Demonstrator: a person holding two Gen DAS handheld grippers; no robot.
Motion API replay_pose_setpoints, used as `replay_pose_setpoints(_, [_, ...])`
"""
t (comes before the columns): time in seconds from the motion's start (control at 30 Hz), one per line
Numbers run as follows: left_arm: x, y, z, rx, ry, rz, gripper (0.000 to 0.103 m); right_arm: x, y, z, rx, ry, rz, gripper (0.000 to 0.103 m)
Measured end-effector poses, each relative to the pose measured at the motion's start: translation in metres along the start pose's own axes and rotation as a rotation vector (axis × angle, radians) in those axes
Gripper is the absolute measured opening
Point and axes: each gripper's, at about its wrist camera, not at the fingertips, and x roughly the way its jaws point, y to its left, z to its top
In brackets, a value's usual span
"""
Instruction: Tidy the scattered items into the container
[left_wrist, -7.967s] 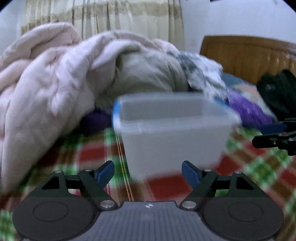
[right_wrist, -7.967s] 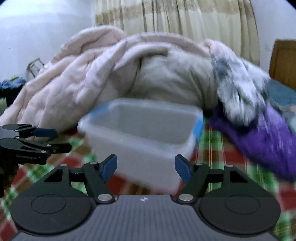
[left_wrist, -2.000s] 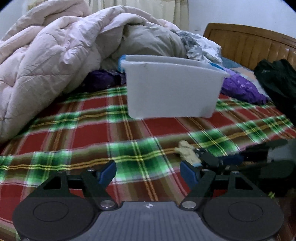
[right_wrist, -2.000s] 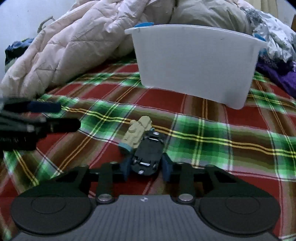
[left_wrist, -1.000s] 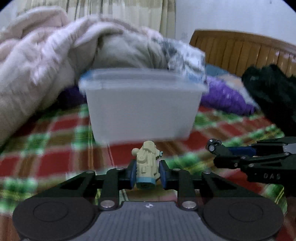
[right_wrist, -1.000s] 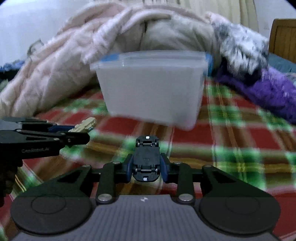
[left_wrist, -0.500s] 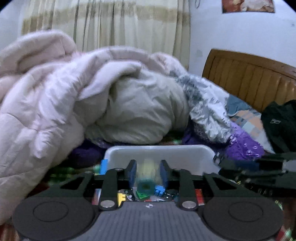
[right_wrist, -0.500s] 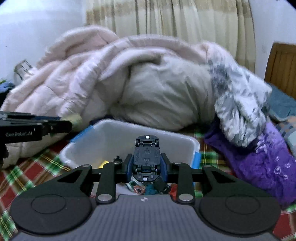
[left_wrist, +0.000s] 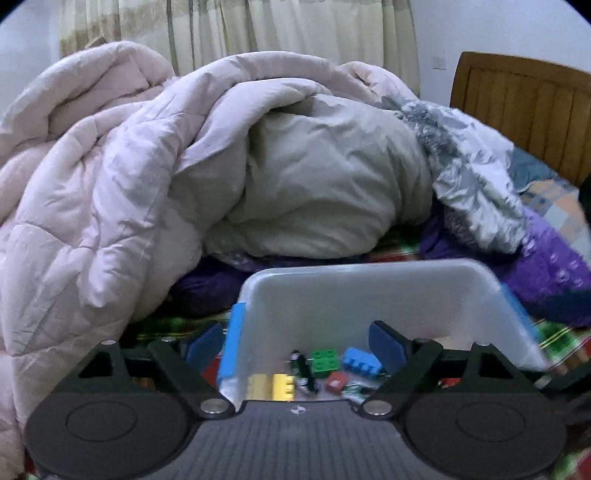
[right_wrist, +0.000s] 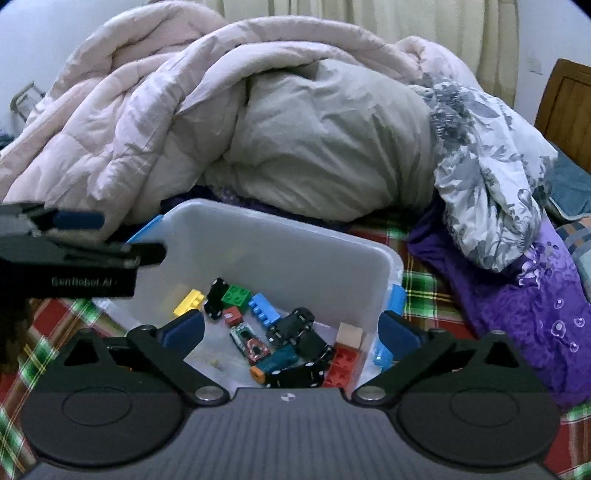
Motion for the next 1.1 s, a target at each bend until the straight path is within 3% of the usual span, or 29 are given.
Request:
replay_pose_setpoints(0.17, [-0.006, -0.009, 0.014, 0.026, 0.01, 0.018, 0.089, 0.003, 0.008, 0.018, 0.01, 0.118, -0.025, 0.103])
replay_pose_setpoints(0.3, [-0.007, -0.009, 0.021, 0.03, 0.03, 0.03, 0.089, 0.002, 0.009, 0.027, 0.005, 0.135, -0.059, 0.103])
replay_pose_setpoints(0.7, [0.01, -0.007, 0.028, 0.056, 0.189, 0.064, 0.089, 0.008, 0.004, 0.045, 0.019, 0.232, -0.101, 0.103])
replay_pose_setpoints(1.1, [0.02, -0.008, 0.025, 0.042, 0.232, 0.05, 0.091, 0.023, 0.008, 0.039, 0.0, 0.284, -0.135, 0.103])
